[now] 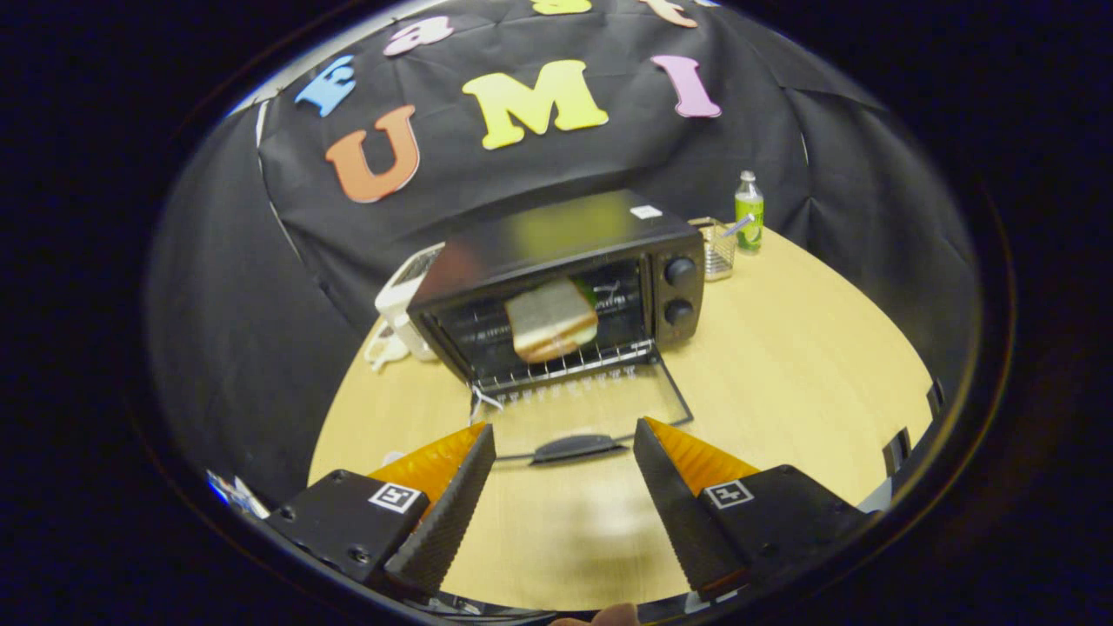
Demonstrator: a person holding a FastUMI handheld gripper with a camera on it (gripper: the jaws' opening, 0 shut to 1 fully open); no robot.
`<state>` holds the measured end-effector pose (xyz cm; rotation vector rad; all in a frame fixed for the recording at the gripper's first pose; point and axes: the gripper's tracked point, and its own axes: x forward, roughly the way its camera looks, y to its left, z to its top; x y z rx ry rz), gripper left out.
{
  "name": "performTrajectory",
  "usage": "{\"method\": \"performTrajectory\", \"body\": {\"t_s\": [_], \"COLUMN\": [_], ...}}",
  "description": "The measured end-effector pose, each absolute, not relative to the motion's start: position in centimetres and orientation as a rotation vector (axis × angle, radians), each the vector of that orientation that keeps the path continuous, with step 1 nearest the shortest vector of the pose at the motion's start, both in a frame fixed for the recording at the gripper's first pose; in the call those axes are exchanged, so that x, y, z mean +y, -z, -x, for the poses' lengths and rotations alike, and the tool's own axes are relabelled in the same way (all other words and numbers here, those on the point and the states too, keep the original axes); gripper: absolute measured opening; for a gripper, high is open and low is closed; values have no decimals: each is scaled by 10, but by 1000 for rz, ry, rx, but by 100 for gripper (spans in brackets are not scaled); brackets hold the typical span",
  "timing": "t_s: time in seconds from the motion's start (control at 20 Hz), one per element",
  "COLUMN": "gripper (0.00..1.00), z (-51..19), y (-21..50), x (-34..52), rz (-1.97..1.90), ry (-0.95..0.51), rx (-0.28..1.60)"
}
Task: Open the toaster oven, put the food inside, and close the toaster oven door.
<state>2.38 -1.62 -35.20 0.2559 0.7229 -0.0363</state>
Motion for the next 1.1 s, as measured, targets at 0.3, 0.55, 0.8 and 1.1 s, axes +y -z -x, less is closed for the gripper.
{"method": "performTrajectory", "body": {"t_s": [0.3, 0.55, 0.8, 1.1], "gripper": [100, 100, 100, 100], "z": [-30, -55, -59, -57], "y": [444, 473, 478, 405], "x": [-15, -23, -25, -29], "rz": [-144, -134, -51, -64], "ry": [59, 92, 95, 95], "rx": [819, 848, 860, 700]}}
